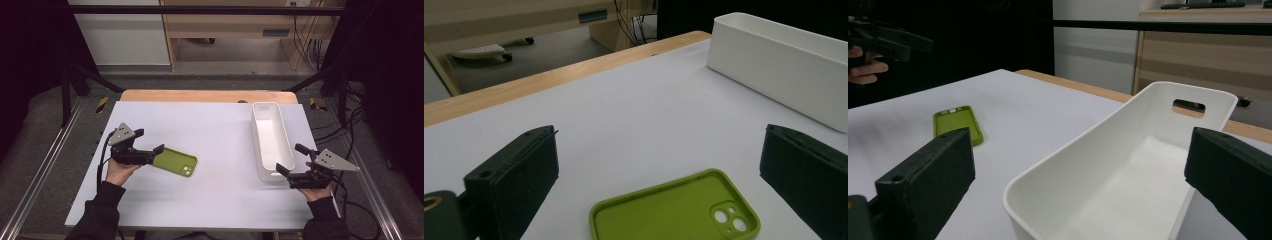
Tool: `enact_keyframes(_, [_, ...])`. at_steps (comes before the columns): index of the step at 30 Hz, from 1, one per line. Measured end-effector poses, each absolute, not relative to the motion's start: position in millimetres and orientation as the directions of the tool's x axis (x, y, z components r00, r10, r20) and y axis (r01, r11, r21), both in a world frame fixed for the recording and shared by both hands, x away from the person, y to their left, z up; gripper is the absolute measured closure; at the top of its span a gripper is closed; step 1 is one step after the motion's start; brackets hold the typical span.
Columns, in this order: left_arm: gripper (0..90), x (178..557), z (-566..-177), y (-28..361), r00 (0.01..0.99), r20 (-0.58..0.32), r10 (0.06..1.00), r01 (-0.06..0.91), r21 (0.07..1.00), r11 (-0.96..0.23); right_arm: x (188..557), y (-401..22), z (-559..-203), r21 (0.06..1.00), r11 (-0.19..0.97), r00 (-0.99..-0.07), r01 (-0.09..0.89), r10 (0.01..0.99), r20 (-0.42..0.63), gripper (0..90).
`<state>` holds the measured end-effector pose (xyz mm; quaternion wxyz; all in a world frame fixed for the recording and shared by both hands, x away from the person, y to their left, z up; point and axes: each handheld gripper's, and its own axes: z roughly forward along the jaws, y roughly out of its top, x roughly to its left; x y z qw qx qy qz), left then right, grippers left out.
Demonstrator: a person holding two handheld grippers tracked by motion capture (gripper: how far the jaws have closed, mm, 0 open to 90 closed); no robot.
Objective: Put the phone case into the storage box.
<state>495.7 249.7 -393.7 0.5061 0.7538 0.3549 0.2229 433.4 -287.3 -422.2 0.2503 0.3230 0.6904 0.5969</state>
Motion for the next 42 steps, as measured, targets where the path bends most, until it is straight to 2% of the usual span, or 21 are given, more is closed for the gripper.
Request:
enact_keyframes(31, [4.4,540.1,-417.6,226.6,0.613,-0.002,0.790,0.384,0.875,-0.296,434.0,-286.5,-422.7,0.985,0.087,-0.667,0.150,0.744,0.036,0.0])
enact_keyframes(37, [8.8,547.0,-427.1,221.3,0.602,0.004,0.799,0.412,0.855,-0.315,434.0,-287.1,-422.5,0.985,0.084,-0.666,0.148,0.745,0.036,0.0])
enact_keyframes(42, [16.3,549.7,-431.7,216.9,0.598,0.010,0.801,0.419,0.849,-0.323,434.0,-286.8,-422.7,0.985,0.086,-0.666,0.151,0.745,0.037,0.0])
